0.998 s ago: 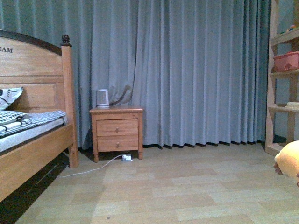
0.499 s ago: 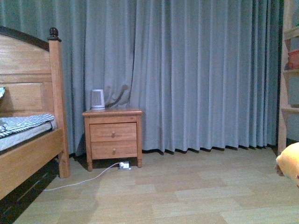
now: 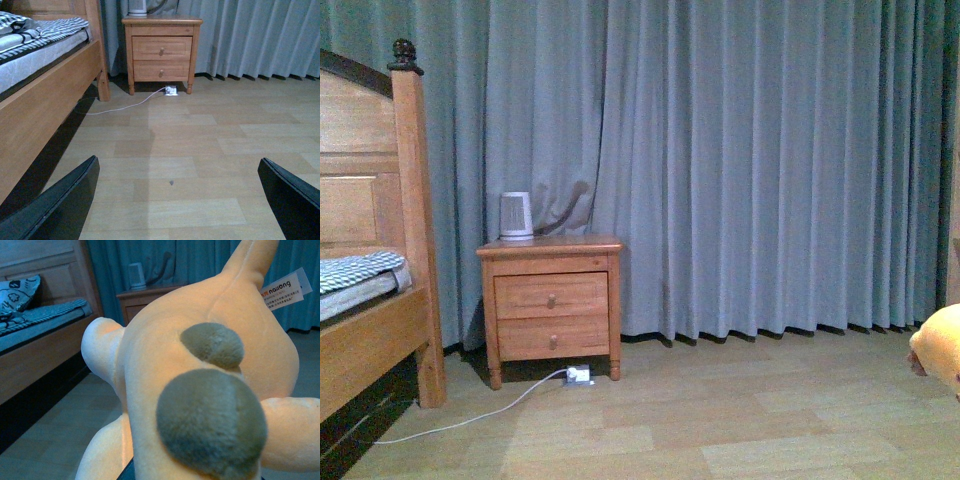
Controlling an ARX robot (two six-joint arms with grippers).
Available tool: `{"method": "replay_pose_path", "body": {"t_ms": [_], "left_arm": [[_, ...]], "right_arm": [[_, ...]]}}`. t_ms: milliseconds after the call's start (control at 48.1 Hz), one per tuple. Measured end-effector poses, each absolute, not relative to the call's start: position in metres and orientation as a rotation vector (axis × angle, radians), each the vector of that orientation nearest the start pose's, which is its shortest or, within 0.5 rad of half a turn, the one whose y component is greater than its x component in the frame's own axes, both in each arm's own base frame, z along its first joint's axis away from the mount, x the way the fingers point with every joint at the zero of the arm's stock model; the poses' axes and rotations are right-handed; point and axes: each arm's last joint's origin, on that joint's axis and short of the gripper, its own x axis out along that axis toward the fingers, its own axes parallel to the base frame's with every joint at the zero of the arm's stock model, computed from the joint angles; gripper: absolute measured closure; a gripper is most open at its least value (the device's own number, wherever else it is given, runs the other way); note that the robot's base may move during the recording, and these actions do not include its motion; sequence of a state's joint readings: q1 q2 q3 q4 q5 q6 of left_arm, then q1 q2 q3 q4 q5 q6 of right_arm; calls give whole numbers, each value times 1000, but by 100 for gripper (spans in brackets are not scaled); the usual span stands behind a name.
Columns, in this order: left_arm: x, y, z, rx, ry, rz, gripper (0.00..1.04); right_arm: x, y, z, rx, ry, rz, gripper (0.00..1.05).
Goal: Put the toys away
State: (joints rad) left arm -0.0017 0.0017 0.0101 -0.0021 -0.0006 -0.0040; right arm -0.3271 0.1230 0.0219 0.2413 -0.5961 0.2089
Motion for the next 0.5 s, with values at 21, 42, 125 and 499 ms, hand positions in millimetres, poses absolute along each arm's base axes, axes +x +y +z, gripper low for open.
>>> {"method": "replay_pose_path", "body": {"t_ms": [21,42,125,499], "left_arm": [[97,0,167,-4,-6,-1,6],[97,0,167,-4,-6,-1,6],[97,0,167,-4,-6,-2,6],[97,0,167,-4,-7,-2,6]], "right_arm": [[99,-16,184,145,-97,280,96],[99,-16,184,145,-97,280,96],[99,-16,184,145,-97,281,96],[99,-16,184,145,-98,280,96]]}}
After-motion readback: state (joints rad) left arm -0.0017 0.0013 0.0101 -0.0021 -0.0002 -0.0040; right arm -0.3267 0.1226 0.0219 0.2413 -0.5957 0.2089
